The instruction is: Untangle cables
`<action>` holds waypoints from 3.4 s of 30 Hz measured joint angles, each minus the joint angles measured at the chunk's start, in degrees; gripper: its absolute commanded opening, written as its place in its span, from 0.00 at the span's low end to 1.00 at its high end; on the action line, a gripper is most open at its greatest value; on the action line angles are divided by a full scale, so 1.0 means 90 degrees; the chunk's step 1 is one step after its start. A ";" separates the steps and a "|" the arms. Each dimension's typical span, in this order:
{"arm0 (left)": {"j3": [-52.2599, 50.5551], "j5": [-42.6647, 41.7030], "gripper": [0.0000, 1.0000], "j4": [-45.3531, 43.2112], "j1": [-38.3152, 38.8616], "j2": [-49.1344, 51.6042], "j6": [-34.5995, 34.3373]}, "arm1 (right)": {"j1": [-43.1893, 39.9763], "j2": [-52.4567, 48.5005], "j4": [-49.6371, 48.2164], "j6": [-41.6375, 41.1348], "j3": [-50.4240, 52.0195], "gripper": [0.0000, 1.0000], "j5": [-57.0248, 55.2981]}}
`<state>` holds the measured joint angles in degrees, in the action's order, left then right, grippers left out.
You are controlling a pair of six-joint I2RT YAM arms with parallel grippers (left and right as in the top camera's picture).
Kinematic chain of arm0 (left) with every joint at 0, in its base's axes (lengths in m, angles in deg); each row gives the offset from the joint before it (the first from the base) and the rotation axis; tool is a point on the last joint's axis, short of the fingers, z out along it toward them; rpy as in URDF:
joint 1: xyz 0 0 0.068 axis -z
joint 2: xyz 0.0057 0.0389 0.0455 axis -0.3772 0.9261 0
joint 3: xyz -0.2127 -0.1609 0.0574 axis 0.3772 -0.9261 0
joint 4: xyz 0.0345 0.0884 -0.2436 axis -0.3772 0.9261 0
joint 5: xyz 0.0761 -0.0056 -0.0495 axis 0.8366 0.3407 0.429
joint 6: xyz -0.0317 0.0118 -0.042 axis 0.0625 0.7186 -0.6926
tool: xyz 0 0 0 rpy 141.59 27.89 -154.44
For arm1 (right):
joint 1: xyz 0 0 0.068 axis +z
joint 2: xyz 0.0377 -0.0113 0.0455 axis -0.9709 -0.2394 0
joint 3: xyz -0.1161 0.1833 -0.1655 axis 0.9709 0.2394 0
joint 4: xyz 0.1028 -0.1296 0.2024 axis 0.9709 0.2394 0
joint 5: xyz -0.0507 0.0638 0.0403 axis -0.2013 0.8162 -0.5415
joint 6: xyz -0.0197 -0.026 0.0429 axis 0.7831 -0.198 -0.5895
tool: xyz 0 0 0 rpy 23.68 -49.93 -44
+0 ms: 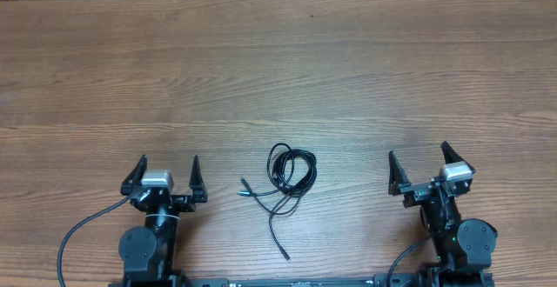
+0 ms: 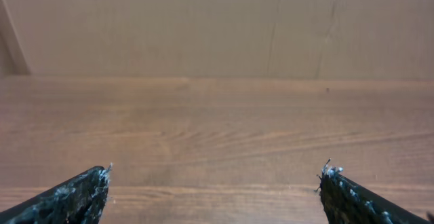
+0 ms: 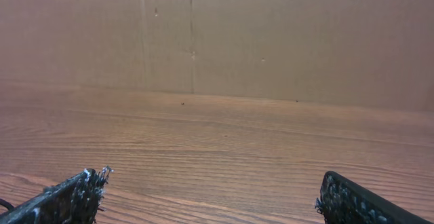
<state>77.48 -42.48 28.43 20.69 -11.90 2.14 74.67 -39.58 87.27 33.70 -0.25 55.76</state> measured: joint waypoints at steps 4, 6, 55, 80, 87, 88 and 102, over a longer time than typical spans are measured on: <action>0.0000 0.0024 1.00 -0.0078 0.0000 0.0000 0.0000 | 0.0000 0.0000 0.0000 0.0000 0.0000 1.00 0.0002; 0.0015 -0.0049 1.00 -0.0024 0.0000 0.0000 0.0000 | 0.0000 0.0000 0.0002 0.0002 0.0000 1.00 0.0002; 0.8247 -0.3194 1.00 0.6414 0.1872 0.7237 0.2650 | 0.0000 0.0005 0.0000 0.0005 0.0000 1.00 0.0002; 0.8281 -0.1489 0.87 0.4665 0.3490 1.1264 0.3640 | 0.0000 0.0005 -0.0002 0.0000 0.0000 1.00 0.0000; 0.8281 -0.1190 0.64 0.4267 0.3774 1.2276 0.4119 | 0.0000 0.0005 0.0000 0.0002 0.0000 1.00 0.0000; 0.8281 -0.1156 0.59 0.4204 0.3823 1.2349 0.4175 | 0.0000 0.0005 0.0000 0.0005 0.0000 1.00 0.0002; 0.8415 -0.0772 0.04 0.3973 0.3988 1.2835 0.3859 | 0.0000 0.0005 0.0005 0.0002 0.0000 1.00 0.0000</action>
<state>153.22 -49.44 64.19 56.58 103.61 36.87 74.67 -39.54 87.32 33.73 -0.25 55.76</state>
